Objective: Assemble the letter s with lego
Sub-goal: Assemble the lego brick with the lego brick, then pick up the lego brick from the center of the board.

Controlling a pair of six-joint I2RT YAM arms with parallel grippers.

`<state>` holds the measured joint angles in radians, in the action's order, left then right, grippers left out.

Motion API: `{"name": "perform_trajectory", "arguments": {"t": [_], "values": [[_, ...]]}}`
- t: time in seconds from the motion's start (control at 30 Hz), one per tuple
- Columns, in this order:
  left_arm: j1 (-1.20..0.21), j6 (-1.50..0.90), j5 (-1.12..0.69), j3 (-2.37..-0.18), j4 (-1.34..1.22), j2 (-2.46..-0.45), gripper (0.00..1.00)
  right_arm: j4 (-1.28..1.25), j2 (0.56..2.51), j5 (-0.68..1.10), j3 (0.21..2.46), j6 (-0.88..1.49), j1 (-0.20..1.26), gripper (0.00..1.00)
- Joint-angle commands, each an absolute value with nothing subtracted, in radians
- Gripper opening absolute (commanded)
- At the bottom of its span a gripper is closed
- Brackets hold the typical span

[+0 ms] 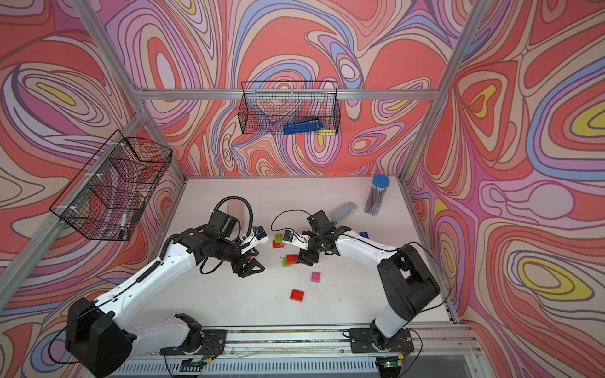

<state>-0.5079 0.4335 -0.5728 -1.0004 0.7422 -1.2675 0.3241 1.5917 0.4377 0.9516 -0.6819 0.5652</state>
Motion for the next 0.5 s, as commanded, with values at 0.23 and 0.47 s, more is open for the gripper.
{"name": "perform_trajectory", "arguments": {"t": [0.23,0.47], "values": [[-0.613,0.534,-0.513,-1.084,0.585,-1.468,0.72,-0.079,1.38,0.443,0.692,-0.152,0.495,0.79],[-0.635,0.559,-0.475,-1.109,0.534,-1.573,0.7,-0.151,1.276,0.401,0.588,0.035,0.459,0.86]]}}
